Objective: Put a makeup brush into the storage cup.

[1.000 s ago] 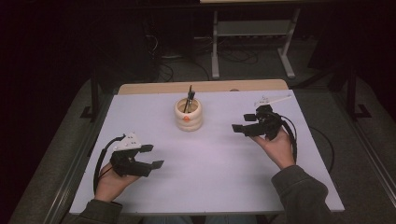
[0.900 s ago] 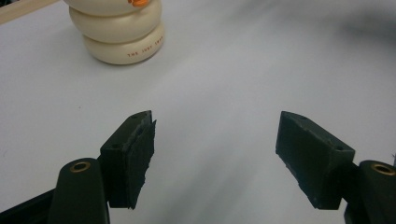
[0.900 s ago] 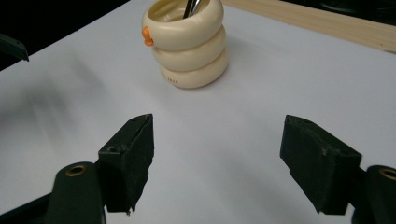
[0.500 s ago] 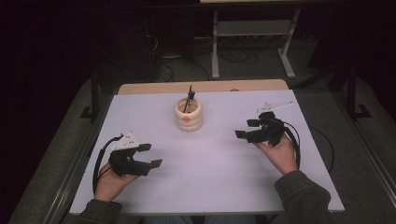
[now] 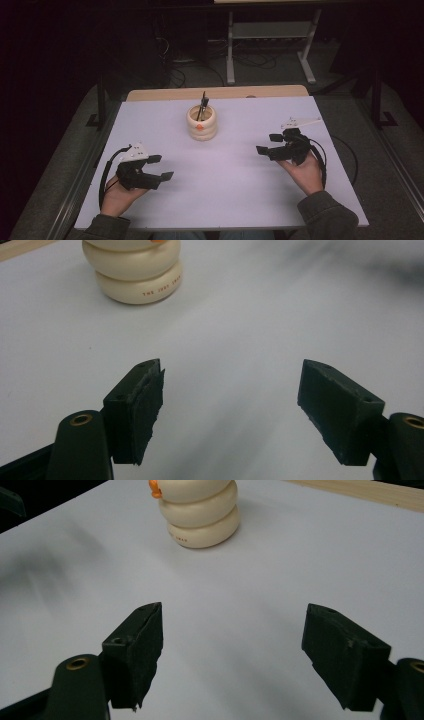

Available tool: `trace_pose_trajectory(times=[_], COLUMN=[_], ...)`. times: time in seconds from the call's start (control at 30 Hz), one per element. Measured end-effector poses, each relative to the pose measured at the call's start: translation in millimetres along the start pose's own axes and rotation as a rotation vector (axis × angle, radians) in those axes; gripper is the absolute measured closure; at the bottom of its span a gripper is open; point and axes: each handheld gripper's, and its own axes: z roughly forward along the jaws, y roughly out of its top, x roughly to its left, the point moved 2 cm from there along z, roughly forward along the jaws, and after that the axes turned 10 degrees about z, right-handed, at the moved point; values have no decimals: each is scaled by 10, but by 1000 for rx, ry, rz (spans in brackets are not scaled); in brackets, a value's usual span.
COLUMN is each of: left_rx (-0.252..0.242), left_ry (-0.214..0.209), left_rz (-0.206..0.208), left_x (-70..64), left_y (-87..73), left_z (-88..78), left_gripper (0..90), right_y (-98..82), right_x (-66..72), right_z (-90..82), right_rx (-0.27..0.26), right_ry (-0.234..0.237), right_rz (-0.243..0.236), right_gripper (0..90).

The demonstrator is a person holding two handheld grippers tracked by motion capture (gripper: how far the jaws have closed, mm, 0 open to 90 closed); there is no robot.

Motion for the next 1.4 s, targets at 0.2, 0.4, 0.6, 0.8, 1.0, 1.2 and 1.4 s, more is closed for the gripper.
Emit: trace_pose_trajectory(times=[0.2, 0.4, 0.6, 0.8, 1.0, 1.2, 1.4], left_rx=[-7, -10, -15, -20, -31, -41, -47], left_ry=[6, 17, 24, 30, 40, 46, 49], left_rz=[-7, -14, -24, -18, -26, -30, -40], left_x=[-3, -5, -26, -43, -50, -58, -58], left_y=[-15, -66, -95, -98, -96, -99, -112], left_z=[-14, -21, -37, -51, -62, -74, -87], left_gripper=[257, 257, 257, 255, 251, 246, 238], right_y=[-57, -129, -200, -274, -364, -433, -483], right_x=[-17, -39, -38, -37, -49, -44, -39], right_z=[-81, -128, -172, -208, -242, -289, -311], right_rx=[-21, -30, -36, -39, -36, -50, -49], right_ry=[-4, -7, -13, -20, -27, -35, -46], right_rz=[4, 11, 2, 1, 6, 9, 6], right_gripper=[231, 229, 228, 226, 220, 206, 204])
